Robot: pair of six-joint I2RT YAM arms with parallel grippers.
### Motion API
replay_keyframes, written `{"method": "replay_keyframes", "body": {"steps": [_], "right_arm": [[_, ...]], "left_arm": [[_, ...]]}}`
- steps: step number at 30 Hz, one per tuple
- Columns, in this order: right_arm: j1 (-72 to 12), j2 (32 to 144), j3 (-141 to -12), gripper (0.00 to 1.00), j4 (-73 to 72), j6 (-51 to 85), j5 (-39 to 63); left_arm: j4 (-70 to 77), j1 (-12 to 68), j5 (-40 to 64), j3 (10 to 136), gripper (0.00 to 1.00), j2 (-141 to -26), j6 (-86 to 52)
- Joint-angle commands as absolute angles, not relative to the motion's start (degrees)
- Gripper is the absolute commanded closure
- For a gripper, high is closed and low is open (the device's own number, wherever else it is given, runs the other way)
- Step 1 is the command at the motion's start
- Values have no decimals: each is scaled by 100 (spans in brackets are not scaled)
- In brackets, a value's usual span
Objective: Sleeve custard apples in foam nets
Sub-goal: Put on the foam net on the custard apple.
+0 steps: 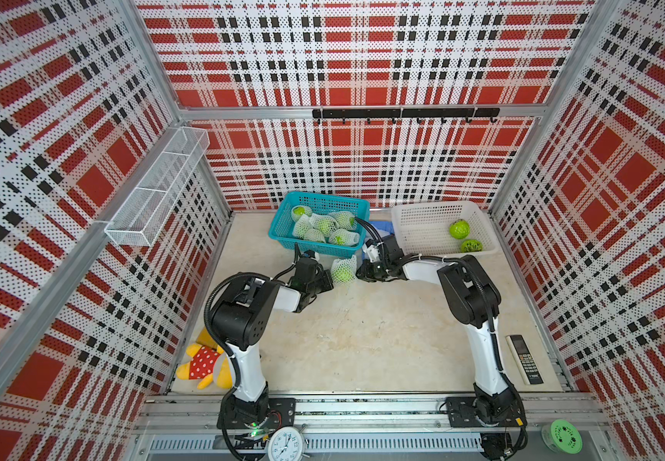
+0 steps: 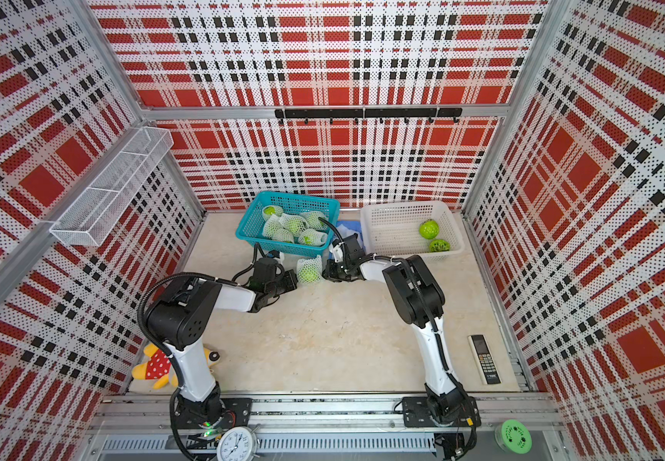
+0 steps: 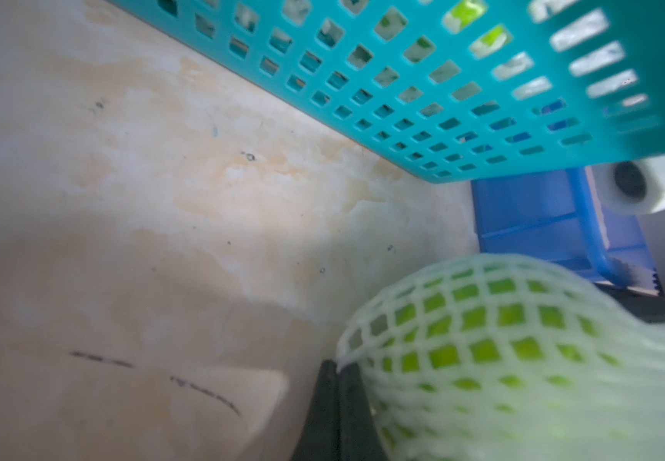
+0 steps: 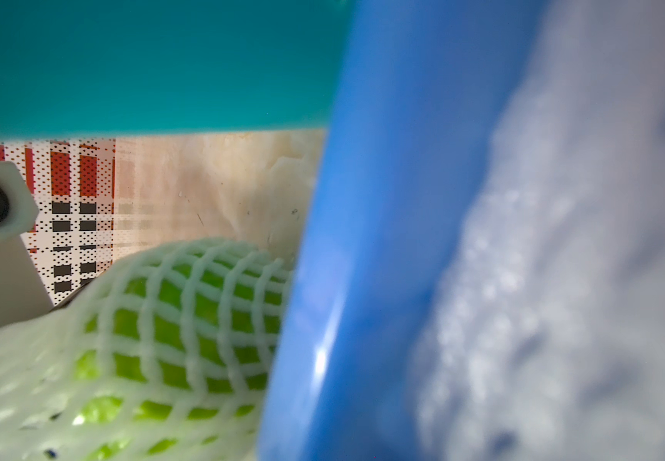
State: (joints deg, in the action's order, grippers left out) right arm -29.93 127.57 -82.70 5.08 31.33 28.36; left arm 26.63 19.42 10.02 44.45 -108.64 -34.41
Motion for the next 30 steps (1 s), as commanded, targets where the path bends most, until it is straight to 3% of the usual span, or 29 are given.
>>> {"method": "replay_keyframes", "body": {"steps": [1,16,20,23,26,30], "right_arm": [[-3089,12984,-8122,92,1016,3025,2382],[-3466,12691,-7909,88,1432,2753,1468],[-3489,12649,-7904,81,1559,2728,1304],[-3483,12522,-7805,70,1563,2750,1226],[-3476,12314,-7651,63,1485,2791,1209],[-3480,12006,-7447,58,1371,2845,1162]], "left_arm": [[1983,1934,1070,4375,100,-11070,-3554],[1856,2215,1074,4201,100,-11021,-3831],[1769,2234,1037,4284,99,-11072,-3823],[1742,2218,1045,4289,87,-11063,-3784],[1730,2197,1071,4271,80,-10996,-3719],[1663,2191,1084,4265,61,-10875,-3601]]}}
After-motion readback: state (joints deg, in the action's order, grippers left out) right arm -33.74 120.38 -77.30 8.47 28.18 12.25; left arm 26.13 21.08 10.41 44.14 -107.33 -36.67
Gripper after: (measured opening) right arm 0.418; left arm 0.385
